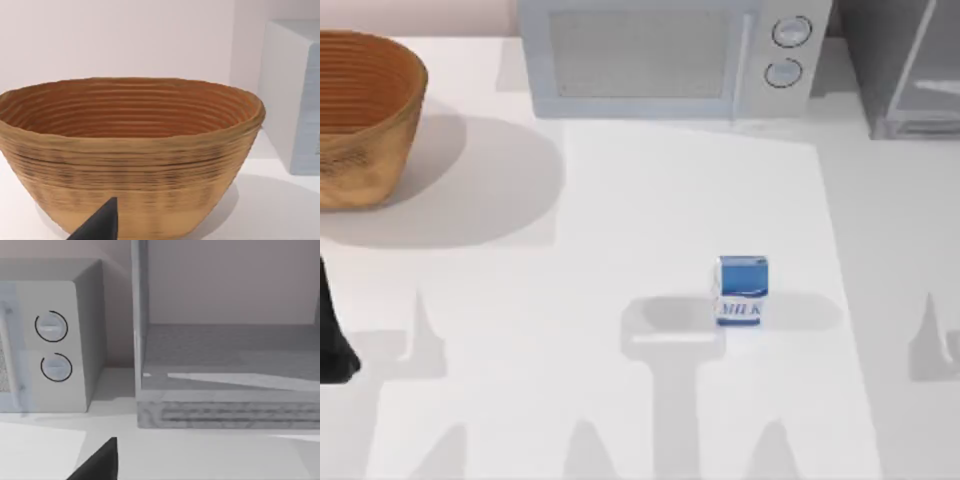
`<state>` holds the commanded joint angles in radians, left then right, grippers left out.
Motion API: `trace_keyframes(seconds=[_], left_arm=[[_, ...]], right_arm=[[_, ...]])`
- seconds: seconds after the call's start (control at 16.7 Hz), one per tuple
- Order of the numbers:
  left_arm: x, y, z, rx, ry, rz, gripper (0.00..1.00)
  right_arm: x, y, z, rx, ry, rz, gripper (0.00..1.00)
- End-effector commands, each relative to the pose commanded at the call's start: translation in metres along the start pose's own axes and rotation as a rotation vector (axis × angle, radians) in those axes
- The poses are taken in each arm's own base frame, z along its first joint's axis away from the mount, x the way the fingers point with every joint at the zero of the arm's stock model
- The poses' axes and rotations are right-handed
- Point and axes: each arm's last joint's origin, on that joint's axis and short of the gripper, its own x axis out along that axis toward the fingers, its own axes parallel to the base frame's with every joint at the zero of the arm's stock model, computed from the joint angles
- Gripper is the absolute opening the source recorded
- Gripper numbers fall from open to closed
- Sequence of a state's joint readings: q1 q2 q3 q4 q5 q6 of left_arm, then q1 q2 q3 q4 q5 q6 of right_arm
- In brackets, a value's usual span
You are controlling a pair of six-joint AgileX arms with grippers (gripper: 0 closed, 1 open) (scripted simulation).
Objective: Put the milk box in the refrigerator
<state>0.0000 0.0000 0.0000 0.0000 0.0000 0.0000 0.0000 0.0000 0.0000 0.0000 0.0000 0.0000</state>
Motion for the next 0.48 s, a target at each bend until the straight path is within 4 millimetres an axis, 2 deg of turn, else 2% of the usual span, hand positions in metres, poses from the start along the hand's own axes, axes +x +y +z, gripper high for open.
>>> trace_keyframes(seconds=[0.24, 0.48], left_arm=[[0.0, 0.0, 0.0, 0.0, 0.0, 0.0, 1.0], [0.0, 0.0, 0.0, 0.0, 0.0, 0.0, 1.0]], right_arm=[[0.0, 0.001, 0.004, 0.001, -0.013, 0.007, 1.0], [0.006, 0.009, 0.024, 0.009, -0.069, 0.035, 1.0]])
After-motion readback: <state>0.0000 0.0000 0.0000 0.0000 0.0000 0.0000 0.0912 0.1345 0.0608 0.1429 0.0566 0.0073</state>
